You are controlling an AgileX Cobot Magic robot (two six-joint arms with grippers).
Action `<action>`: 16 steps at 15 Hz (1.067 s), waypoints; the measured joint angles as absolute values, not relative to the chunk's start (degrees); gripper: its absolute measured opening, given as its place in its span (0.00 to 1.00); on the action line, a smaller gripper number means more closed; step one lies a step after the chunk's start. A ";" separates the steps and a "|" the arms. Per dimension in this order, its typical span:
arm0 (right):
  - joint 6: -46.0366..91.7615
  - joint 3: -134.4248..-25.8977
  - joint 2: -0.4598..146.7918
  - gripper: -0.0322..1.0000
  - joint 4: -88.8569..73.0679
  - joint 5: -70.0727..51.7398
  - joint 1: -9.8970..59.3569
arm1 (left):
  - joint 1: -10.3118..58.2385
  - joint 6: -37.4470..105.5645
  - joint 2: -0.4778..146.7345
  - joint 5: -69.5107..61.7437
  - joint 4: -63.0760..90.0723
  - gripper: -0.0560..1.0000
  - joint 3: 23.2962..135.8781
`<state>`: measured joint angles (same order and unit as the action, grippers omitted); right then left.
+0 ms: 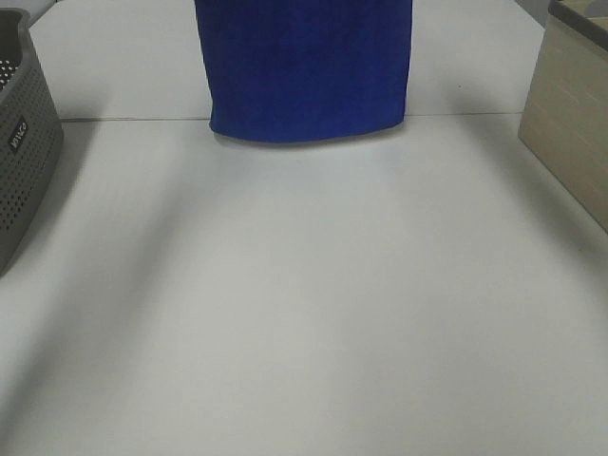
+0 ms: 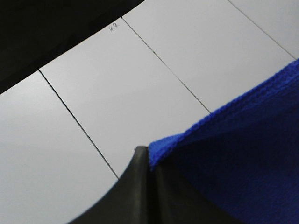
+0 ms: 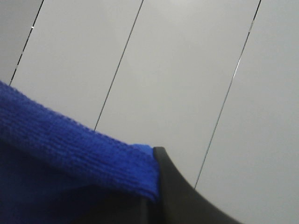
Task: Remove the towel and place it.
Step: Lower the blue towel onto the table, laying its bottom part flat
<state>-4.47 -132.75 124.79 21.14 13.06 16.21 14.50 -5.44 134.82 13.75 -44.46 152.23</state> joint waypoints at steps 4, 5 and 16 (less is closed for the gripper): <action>-7.73 -133.04 125.76 0.05 21.14 10.20 15.47 | 14.55 -6.42 137.05 11.92 -44.40 0.05 152.87; -8.31 -133.04 125.76 0.05 21.14 9.11 15.47 | 14.55 -6.59 137.05 11.86 -44.40 0.05 152.87; -10.14 -133.10 125.54 0.05 15.53 -6.13 15.76 | 16.50 -9.91 137.05 0.46 -44.06 0.05 153.04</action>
<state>-10.14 -133.10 125.54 15.53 -6.13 15.76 16.50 -9.91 137.05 0.46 -44.06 153.04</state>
